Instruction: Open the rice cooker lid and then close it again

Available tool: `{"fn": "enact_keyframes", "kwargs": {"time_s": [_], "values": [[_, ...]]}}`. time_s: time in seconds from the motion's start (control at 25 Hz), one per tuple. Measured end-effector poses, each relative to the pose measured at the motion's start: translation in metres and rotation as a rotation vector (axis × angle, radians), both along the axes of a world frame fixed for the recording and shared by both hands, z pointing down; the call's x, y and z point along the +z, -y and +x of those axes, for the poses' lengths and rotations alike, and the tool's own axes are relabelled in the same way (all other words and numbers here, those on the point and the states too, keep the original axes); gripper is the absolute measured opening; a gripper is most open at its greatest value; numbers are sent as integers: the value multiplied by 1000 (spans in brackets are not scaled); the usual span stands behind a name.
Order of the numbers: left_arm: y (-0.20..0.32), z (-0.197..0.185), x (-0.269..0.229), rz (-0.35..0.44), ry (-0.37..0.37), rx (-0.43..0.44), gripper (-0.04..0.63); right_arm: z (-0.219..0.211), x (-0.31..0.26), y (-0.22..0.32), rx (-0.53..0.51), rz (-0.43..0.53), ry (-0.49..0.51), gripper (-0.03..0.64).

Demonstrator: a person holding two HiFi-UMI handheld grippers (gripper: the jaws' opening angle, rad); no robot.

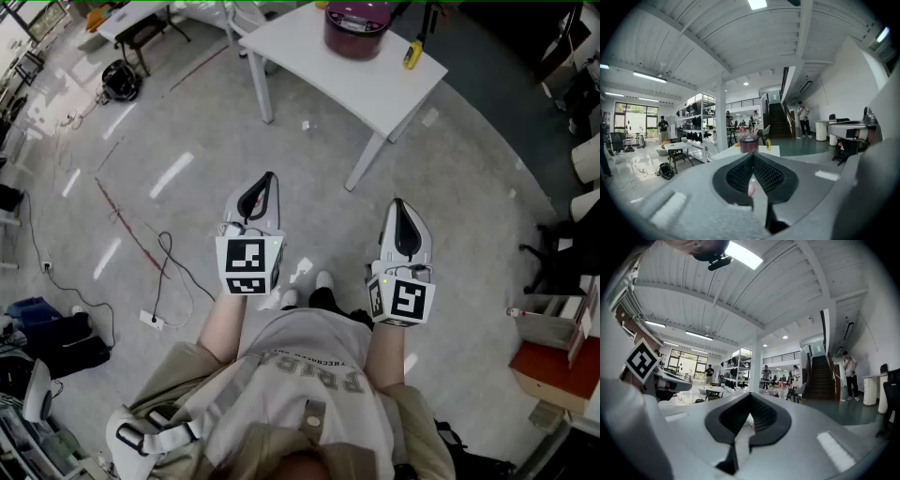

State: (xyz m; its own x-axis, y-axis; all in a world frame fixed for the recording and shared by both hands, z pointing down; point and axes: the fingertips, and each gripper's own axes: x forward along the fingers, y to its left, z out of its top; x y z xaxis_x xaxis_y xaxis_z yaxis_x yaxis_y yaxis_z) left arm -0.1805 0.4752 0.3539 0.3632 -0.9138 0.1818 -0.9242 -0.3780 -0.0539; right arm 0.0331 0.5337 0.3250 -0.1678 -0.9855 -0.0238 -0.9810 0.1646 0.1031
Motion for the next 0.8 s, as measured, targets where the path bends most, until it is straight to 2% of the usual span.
{"fn": "enact_keyframes", "kwargs": {"time_s": [0.44, 0.8], "values": [[2, 4, 3, -16, 6, -4, 6, 3, 2, 0, 1, -17, -7, 0], [9, 18, 26, -77, 29, -9, 7, 18, 22, 14, -4, -64, 18, 0]]}}
